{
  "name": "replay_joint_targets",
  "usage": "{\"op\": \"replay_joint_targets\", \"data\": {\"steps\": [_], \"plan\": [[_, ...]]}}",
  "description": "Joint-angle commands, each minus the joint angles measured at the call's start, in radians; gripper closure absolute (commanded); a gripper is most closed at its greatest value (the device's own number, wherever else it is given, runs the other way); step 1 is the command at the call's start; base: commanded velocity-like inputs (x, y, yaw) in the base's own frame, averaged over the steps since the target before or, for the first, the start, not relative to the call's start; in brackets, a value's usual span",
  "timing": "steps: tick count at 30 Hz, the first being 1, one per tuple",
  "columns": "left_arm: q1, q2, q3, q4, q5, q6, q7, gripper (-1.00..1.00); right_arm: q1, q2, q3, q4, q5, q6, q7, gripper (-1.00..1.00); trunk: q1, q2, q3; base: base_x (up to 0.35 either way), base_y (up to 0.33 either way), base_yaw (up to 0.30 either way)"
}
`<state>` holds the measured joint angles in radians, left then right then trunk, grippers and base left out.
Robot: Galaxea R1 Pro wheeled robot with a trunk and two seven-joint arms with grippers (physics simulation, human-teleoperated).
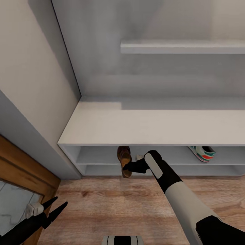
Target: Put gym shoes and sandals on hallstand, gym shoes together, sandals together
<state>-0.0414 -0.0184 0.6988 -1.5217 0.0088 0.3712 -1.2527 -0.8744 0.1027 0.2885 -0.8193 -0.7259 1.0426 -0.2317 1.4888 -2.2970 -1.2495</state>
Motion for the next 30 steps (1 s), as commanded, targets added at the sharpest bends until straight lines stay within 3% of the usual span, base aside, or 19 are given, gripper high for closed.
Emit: {"op": "replay_joint_targets", "data": {"steps": [1,30], "plan": [[0.0,0.0,0.0,0.0,0.0,0.0,0.0,-1.0,0.0,0.0,0.0,0.0,-0.003,-0.001,-0.001,1.0,0.0,0.0,0.0,0.02,0.0,0.0],[0.0,0.0,-0.001,0.0,0.001,0.0,-0.001,-1.0,0.0,0.0,0.001,0.0,-0.003,-0.032,0.002,1.0,0.0,0.0,0.0,0.068,0.0,0.0]]}}
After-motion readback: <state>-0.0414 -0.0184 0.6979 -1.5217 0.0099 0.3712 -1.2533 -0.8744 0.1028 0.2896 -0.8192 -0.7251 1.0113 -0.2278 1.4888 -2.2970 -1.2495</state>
